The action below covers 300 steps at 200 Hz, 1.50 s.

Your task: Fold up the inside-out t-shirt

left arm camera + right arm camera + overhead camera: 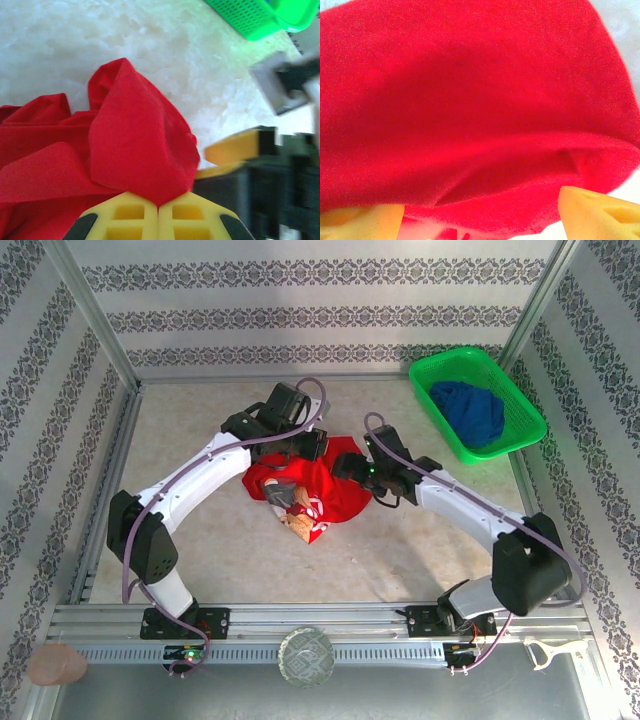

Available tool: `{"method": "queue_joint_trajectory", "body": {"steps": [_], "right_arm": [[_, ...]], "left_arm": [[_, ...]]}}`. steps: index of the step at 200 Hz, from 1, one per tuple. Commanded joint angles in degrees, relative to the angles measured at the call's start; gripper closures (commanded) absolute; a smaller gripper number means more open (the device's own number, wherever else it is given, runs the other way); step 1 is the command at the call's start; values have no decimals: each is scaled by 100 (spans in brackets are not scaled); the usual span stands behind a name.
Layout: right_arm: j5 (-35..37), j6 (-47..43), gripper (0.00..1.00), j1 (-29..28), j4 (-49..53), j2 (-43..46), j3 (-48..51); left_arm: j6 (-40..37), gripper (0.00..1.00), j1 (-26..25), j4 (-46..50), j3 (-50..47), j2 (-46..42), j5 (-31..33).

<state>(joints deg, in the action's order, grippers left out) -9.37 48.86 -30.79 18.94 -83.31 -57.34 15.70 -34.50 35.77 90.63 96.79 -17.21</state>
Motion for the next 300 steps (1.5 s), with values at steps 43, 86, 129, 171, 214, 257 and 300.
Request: {"method": "queue_joint_trajectory", "body": {"steps": [43,86,129,171,214,257,300], "right_arm": [[1053,79,19,-540,-160,83,-232],[1372,266,19,-572,-284,-514,-370],[1968,524,20,-545,-231,-1646,-1049],[1629,-109,37,-400,-181,-2575,-2041],[-827,-884,100,136,-1373,-1948,-1582],[-2753,-586,100,398,-2269,-841,-979],[-3900,299,100,415,-4146,-606,-708]], "left_arm": [[-13,100,19,45,-131,24,-525],[26,100,96,23,-124,-68,-867],[352,100,320,-151,-105,-279,-1505],[836,100,732,-650,-459,-585,-2013],[1530,100,1699,-1557,-1264,-835,-2022],[1457,100,2377,-1765,-1534,-336,-1637],[1384,100,2331,-1931,-1556,392,-1535]]}}
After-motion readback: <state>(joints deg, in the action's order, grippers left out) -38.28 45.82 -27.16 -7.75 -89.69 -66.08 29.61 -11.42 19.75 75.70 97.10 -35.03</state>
